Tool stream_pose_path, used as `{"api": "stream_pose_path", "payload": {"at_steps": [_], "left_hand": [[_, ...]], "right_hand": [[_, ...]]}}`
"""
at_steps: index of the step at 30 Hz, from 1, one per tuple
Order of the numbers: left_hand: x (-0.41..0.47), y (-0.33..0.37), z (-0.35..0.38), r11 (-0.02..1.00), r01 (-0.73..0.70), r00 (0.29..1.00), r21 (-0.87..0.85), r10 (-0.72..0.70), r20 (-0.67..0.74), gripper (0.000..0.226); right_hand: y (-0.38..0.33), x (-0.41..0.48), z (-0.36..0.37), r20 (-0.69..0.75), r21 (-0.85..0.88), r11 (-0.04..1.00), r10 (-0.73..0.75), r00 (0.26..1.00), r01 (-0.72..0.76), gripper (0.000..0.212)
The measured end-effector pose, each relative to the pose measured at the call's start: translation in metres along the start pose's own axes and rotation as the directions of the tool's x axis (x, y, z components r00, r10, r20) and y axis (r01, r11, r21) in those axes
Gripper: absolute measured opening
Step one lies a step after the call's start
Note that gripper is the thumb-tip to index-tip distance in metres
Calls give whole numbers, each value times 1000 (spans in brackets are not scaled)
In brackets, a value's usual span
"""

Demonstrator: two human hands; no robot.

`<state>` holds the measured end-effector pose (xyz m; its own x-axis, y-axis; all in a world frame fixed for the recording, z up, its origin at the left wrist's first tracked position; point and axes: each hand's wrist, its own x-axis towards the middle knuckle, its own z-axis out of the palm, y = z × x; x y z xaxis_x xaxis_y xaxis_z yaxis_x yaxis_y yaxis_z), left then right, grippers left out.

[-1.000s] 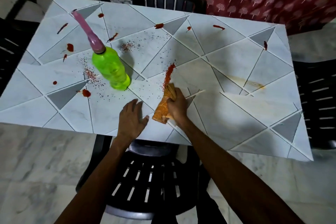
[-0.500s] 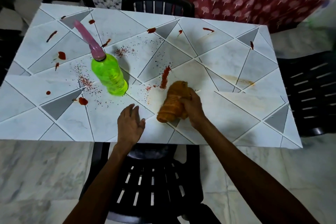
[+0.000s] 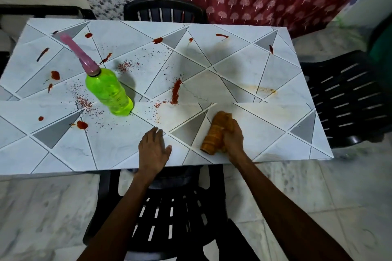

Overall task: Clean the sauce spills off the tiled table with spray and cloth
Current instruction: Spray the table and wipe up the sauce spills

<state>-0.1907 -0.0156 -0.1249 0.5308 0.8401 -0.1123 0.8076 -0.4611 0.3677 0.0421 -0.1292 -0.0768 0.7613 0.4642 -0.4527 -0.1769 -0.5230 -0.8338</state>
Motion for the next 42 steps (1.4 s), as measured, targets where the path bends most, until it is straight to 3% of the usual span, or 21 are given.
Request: {"api": "stream_pose_path", "payload": {"at_steps": [2, 5, 8, 11, 15, 20, 23, 27, 30, 34, 38, 42], "left_hand": [[0, 5, 1, 1000, 20, 1000, -10, -20, 4, 62], [1, 14, 2, 999, 51, 999, -14, -51, 0, 60], [3, 27, -1, 997, 75, 997, -28, -75, -7, 59], [12, 38, 0, 997, 71, 997, -40, -73, -40, 56], [40, 58, 8, 999, -42, 998, -29, 41, -40, 41], [75, 120, 27, 992, -116, 992, -55, 113, -57, 25], [101, 151, 44, 986, -161, 987, -48, 159, -36, 37], [124, 173, 53, 991, -104, 994, -82, 101, -40, 48], [135, 186, 47, 999, -46, 999, -24, 45, -12, 57], [148, 178, 41, 999, -1, 1000, 36, 1, -15, 59], [155, 161, 32, 995, 25, 999, 95, -21, -47, 57], [152, 148, 28, 983, 91, 995, 160, -84, -47, 58]], "right_hand": [[-10, 2, 22, 48, 37, 999, 3, 999, -5, 49], [-26, 10, 51, 152, 22, 1000, -21, 988, 18, 27], [-30, 28, 62, 285, 1, 1000, -11, 958, 12, 50], [-32, 40, 37, 325, 29, 1000, -19, 946, 11, 56], [-53, 51, -27, 284, 127, 992, -18, 959, -19, 37], [-65, 126, -126, 171, 73, 997, -14, 985, 1, 37], [-70, 178, -175, 64, -31, 999, -27, 998, 29, 33], [-75, 231, -208, -64, -179, 983, -62, 996, 50, 34], [-77, 263, -196, -59, -255, 967, -30, 998, 14, 35], [-97, 281, -145, 14, -266, 958, -106, 994, 106, 22], [-131, 294, -65, 181, -249, 941, -186, 966, 228, 42], [-158, 280, 15, 361, -267, 895, -250, 898, 356, 45]]}}
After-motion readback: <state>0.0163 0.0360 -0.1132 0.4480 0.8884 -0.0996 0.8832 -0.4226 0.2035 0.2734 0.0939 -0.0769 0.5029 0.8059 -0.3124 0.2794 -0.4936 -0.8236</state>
